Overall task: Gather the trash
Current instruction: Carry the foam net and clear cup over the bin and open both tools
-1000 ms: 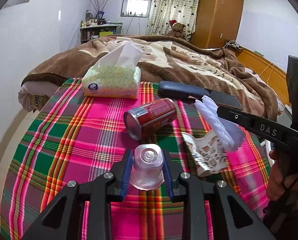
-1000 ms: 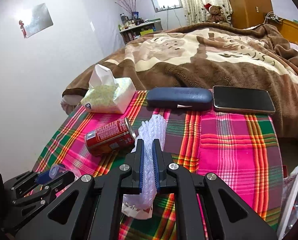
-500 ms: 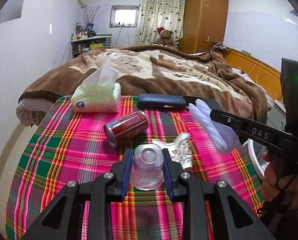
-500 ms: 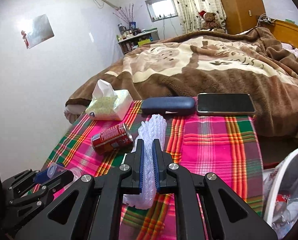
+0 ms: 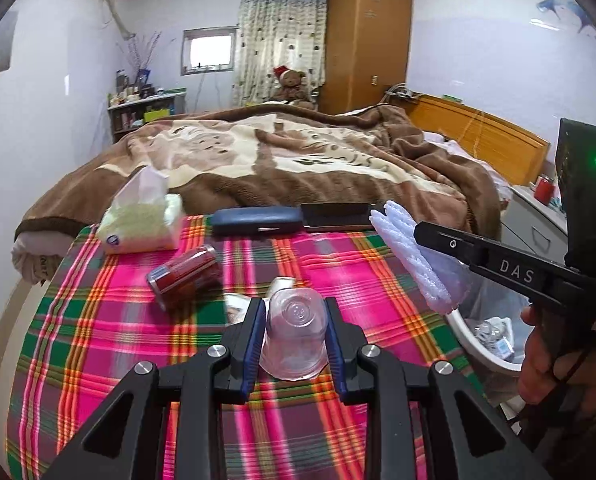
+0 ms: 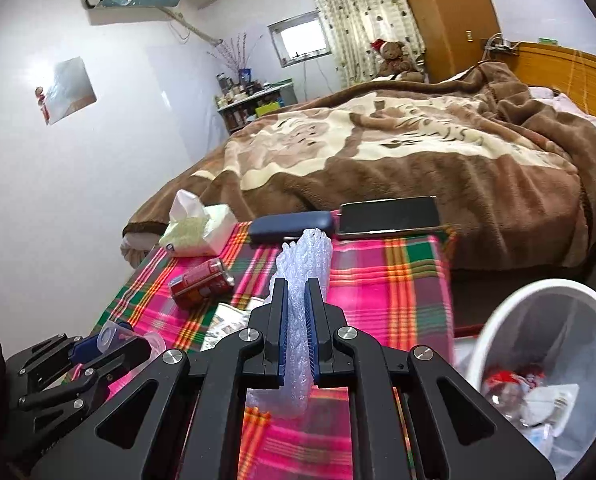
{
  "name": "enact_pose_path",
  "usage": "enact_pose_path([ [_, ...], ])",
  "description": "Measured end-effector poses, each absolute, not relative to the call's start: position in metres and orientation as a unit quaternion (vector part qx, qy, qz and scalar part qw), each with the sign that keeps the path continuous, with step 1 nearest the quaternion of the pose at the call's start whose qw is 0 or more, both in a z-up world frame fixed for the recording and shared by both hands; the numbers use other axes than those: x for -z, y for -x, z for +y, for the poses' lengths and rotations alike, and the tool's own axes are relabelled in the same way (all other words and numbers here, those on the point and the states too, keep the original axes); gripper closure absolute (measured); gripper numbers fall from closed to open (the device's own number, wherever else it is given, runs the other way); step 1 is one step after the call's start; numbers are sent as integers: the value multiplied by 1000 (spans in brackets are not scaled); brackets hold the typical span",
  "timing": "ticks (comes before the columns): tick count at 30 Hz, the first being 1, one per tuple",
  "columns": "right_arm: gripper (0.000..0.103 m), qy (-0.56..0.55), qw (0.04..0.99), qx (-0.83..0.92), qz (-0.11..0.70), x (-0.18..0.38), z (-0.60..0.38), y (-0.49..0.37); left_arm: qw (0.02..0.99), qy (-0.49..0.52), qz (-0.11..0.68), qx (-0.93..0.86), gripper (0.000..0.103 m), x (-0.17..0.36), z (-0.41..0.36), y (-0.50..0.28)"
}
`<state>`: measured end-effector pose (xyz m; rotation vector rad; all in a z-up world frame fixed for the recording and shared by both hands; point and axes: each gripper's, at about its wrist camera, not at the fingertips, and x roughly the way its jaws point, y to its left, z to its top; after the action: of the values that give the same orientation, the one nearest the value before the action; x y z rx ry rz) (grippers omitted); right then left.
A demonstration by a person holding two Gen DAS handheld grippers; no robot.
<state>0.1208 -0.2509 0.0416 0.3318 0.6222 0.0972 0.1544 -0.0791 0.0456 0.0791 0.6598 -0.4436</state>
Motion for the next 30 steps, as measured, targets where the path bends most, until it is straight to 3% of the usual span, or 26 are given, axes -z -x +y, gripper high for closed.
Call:
enact_pose_path([
  [30,94,-208,927,105,295,-24,-388,-33,858,-91,325,388,74,-38,-271,-109],
])
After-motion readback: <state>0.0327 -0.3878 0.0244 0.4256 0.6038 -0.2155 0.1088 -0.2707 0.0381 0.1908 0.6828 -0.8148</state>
